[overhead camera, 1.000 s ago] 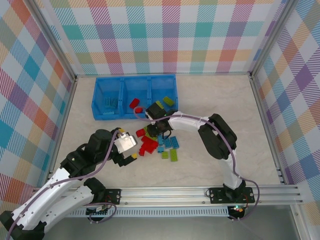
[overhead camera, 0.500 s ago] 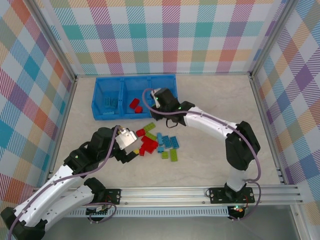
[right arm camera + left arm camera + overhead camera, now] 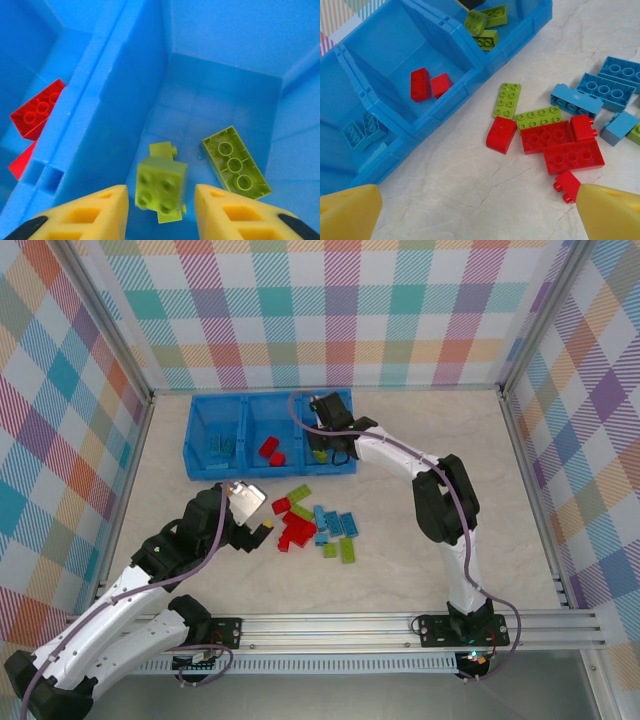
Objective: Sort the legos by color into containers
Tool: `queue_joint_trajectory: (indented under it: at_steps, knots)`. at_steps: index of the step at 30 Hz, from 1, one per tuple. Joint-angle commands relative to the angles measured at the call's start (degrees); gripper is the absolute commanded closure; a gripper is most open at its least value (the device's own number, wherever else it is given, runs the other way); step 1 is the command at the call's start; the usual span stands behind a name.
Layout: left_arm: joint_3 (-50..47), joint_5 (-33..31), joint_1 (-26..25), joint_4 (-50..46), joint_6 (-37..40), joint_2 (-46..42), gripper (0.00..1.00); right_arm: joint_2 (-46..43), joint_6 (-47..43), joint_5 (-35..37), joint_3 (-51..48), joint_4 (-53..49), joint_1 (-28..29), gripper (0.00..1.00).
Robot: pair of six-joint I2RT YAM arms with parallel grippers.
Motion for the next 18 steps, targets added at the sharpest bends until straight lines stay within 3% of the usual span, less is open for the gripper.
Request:
queue_joint_trajectory:
  at_steps: [1,4,7,10,12,15,18]
  knots:
    - [1.32,-1.14,0.80,1.17,-1.30,0.02,0.00,-4.79,-1.09,-0.55,1.37,-1.62,0.32,0.59]
    - [1.51,-1.12,1.07,1.35,-2.46,0.66,0.00,-10.02,-0.94,-4.18,-1.88,-2.62,0.32,0.57]
    - [3.63,-2.51,1.15,-0.24,-6.53,2.89,0.00,-18.06,-0.09,-12.74,-8.19,-2.56,0.27,0.50]
    - [8.26,-2.11,1.16,-3.60,-17.47,7.11,0.00,-27.81,0.23,-25.01,-17.13,-2.58,0.32,0.40]
    - [9.64,0.63,1.16,-4.36,-23.86,10.27,0.00,-34.04,1.24,-29.58,-23.21,-2.38,0.32,0.36]
    - [8.58,5.17,1.16,-0.91,-28.24,15.20,0.00,-42.47,2.24,-33.57,-30.89,-3.62,0.32,0.33]
    - [9.00,4.63,1.32,0.44,-29.28,22.35,0.01,-48.26,3.45,-35.07,-35.70,-5.99,0.32,0.30]
